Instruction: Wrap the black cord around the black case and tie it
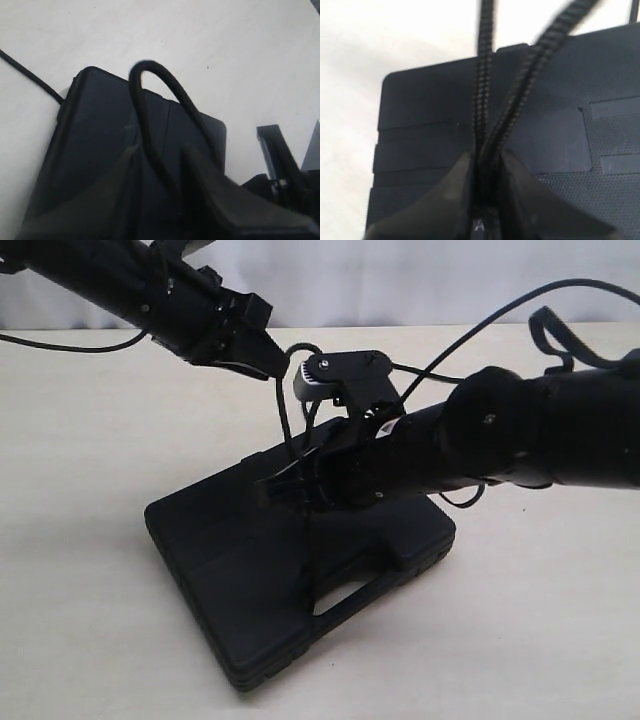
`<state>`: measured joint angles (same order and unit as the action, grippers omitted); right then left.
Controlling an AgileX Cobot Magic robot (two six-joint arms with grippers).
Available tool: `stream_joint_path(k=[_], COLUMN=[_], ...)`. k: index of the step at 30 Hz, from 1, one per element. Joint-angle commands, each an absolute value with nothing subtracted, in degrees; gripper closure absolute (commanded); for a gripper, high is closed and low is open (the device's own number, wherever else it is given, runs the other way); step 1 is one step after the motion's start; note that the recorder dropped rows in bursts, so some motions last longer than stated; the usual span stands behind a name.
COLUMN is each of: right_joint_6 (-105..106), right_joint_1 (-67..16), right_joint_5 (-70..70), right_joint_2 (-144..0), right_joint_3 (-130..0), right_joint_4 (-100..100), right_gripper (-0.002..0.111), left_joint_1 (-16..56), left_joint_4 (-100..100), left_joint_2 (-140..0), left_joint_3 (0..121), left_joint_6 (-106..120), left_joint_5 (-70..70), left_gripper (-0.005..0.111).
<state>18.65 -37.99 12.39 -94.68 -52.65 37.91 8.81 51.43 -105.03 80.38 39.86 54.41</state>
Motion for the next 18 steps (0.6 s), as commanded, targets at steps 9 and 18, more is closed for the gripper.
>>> stream_joint_path(k=[9,18], right_joint_6=[11.2,10.7], right_joint_1=[-38.0,-32.7], right_joint_5=[9.0,11.6], right_joint_2=[-92.7,-92.7], right_joint_3=[-57.7,-57.8], right_joint_4=[38.5,38.5], right_gripper=[0.104,0.104], left_joint_1=[11.7,20.0], left_joint_4=[29.2,49.2], left_joint_2=[-85.0,-72.3], left_joint_3=[71.3,41.4], left_joint_6=[44.5,55.3], left_joint_5=[65.2,26.9], left_gripper=[0.050,0.050])
